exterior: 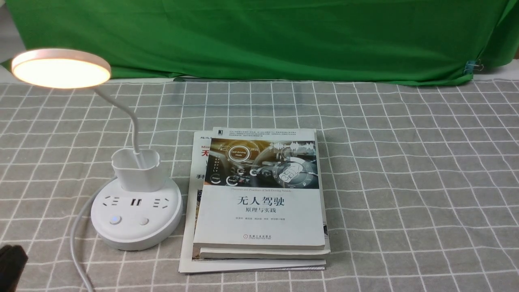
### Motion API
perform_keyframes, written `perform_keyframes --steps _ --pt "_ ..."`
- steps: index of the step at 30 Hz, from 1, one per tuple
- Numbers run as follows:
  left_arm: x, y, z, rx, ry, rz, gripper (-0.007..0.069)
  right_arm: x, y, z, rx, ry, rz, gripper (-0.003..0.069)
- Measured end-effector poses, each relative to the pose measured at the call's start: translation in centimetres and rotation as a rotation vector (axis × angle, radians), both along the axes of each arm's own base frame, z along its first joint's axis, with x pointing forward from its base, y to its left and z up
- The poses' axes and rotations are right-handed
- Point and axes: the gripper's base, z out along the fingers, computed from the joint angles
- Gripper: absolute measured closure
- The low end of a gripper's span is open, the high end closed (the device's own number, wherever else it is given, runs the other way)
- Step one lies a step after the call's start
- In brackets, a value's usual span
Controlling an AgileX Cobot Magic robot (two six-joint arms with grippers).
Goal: Turn on the desk lamp on the grey coffee tablecloth with your hand.
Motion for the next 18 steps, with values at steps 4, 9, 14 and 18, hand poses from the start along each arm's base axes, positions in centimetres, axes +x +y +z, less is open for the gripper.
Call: perform_keyframes --steps 4,9,14,18 --pt "0.05 0.01 -0.39 0.003 -0.014 0.002 0.0606 0.0 0.0 -0.01 0.0 0.001 0.0 0.0414" --pt "0.05 0.01 -0.23 0.004 -0.033 0.002 0.0606 0.0 0.0 -0.01 0.0 0.001 0.0 0.0414" --pt "0.05 0.01 -0.23 0.004 -0.033 0.002 0.0606 0.0 0.0 0.0 0.0 0.0 0.0 0.0414" --pt "0.05 0.01 -0.23 0.004 -0.033 0.002 0.0606 0.0 0.0 -0.01 0.0 0.001 0.0 0.0414"
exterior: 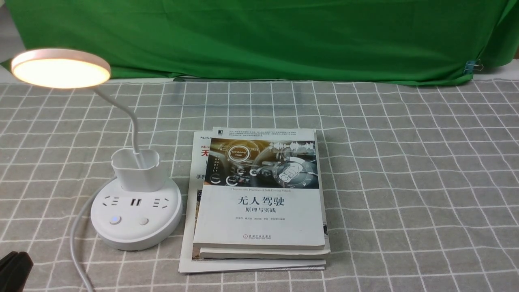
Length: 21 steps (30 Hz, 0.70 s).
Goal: Turn on the desk lamp on the grey coffee tablecloth with your hand.
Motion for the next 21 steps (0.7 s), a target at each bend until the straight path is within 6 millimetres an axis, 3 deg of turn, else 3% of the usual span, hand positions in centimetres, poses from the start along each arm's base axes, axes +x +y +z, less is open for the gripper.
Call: perform_keyframes --steps 21 --pt "0.0 0.0 0.0 0.012 -0.001 -0.002 0.0606 0.0 0.0 0.0 0.0 0.0 0.0 0.0414"
